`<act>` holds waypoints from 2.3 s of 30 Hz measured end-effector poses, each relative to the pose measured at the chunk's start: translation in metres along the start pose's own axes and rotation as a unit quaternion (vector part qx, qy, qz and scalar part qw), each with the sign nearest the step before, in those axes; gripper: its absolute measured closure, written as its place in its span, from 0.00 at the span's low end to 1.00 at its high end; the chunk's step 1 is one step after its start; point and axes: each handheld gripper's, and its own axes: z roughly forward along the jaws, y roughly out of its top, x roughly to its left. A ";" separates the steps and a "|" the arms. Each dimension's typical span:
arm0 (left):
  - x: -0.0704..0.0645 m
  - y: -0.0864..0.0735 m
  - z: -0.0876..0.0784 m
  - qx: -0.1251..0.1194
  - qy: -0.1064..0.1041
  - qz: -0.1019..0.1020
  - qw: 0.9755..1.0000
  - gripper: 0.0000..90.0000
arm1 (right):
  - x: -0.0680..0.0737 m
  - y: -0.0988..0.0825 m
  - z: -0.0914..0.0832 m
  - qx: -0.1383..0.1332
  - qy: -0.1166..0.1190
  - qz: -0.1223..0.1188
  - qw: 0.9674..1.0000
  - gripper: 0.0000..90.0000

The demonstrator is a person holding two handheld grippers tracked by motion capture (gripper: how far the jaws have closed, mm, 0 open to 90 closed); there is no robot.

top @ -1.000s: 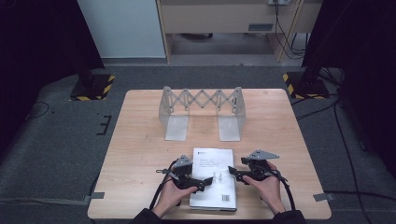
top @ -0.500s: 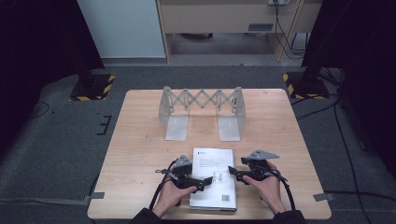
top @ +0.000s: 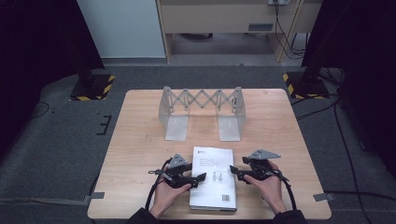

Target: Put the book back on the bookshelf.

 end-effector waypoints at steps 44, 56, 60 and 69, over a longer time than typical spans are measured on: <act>-0.011 0.024 -0.012 -0.017 -0.044 0.014 0.999 0.35 | -0.003 0.001 -0.003 -0.001 -0.006 0.001 1.000 0.34; -0.004 0.022 0.011 0.013 -0.069 -0.040 0.997 0.37 | -0.006 0.002 -0.005 -0.004 -0.009 0.002 1.000 0.34; -0.004 0.018 0.020 0.023 -0.069 -0.031 0.997 0.39 | -0.006 0.002 -0.005 -0.006 -0.010 0.003 1.000 0.34; 0.000 0.015 0.022 0.015 -0.082 -0.044 0.996 0.52 | -0.010 0.003 -0.006 -0.011 -0.014 0.011 1.000 0.34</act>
